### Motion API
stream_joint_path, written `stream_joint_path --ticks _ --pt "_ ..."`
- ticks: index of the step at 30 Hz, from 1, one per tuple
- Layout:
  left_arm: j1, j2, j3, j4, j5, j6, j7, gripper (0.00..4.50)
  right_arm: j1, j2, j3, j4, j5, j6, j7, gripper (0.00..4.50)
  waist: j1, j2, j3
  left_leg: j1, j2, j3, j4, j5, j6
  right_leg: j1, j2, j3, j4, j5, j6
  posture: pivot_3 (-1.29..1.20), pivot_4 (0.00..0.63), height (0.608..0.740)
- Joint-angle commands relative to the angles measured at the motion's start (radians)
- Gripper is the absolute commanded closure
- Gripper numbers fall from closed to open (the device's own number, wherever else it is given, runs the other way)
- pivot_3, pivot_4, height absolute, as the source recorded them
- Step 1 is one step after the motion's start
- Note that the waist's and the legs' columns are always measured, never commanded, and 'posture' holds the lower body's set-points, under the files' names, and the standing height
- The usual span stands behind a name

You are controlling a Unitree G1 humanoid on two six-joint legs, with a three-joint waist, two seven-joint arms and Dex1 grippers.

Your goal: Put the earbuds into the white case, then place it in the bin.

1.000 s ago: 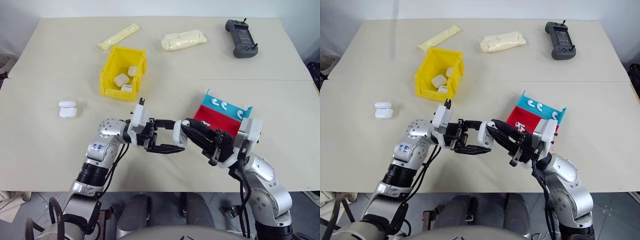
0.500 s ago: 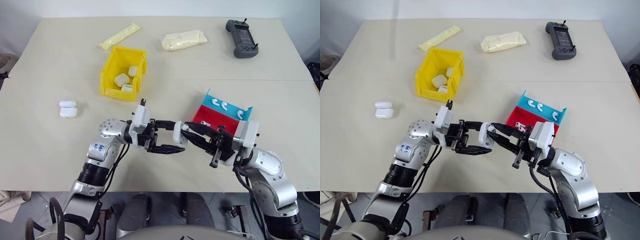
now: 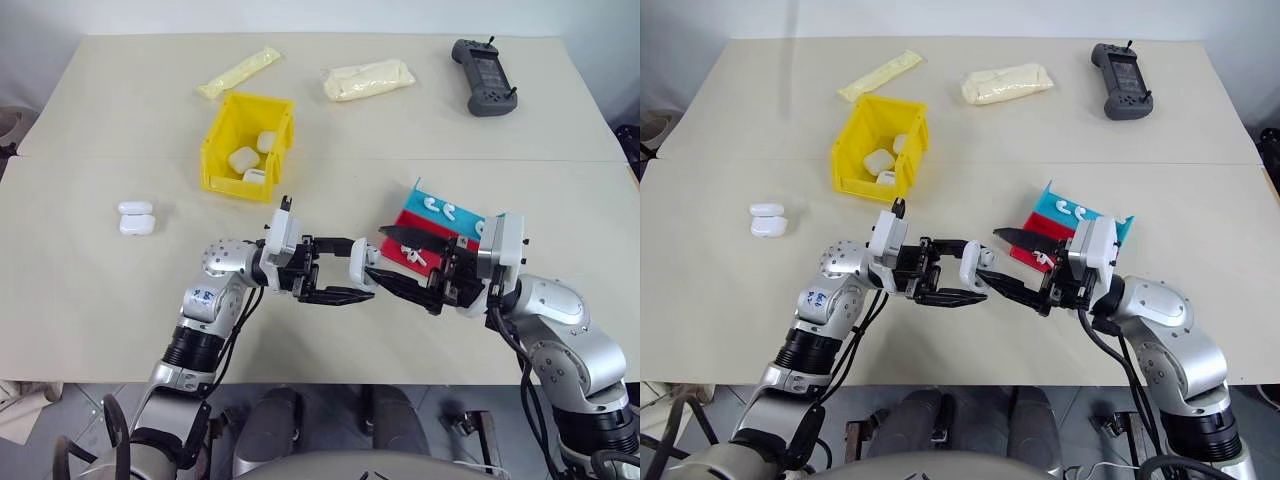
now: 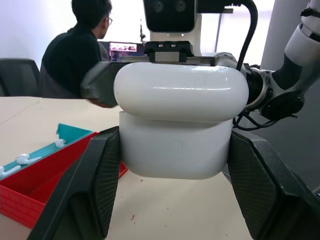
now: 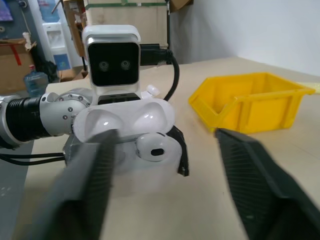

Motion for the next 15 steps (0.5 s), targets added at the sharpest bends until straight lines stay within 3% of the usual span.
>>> stream_joint_path --ticks 1,6,11,15 --pt "-0.024 -0.006 0.011 -0.008 -0.006 -0.031 0.002 1.71 0.036 -0.057 -0.114 -0.07 0.035 0.021 -0.01 0.06 0.001 0.0 0.0 0.0 0.0 0.0 0.0 0.0 0.0 0.0 0.0 0.0 0.0 0.0 0.0 0.0 0.15 0.74" --pt "-0.016 0.014 -0.001 0.018 0.017 -0.053 -0.009 1.71 0.236 -0.127 -0.361 -0.102 0.012 -0.022 0.01 0.06 0.012 0.0 0.0 -0.001 -0.001 0.0 0.0 0.0 0.001 0.0 -0.001 -0.001 -0.001 0.0 0.0 0.0 0.15 0.74" --pt "-0.019 0.017 -0.023 0.032 0.047 -0.066 0.0 1.71 0.5 -0.061 -0.532 -0.014 -0.126 -0.242 0.095 0.06 0.022 -0.001 0.0 0.0 -0.001 0.004 0.0 0.0 0.001 0.001 0.0 -0.001 -0.001 0.0 0.0 0.0 0.15 0.74" --pt "-0.024 0.008 -0.032 0.04 0.067 -0.068 0.022 1.71 0.579 -0.005 -0.599 0.072 -0.136 -0.324 0.101 0.06 0.018 -0.001 0.0 0.002 -0.001 0.004 0.0 0.0 0.002 0.002 0.0 0.002 -0.001 0.001 0.001 0.0 0.15 0.74"
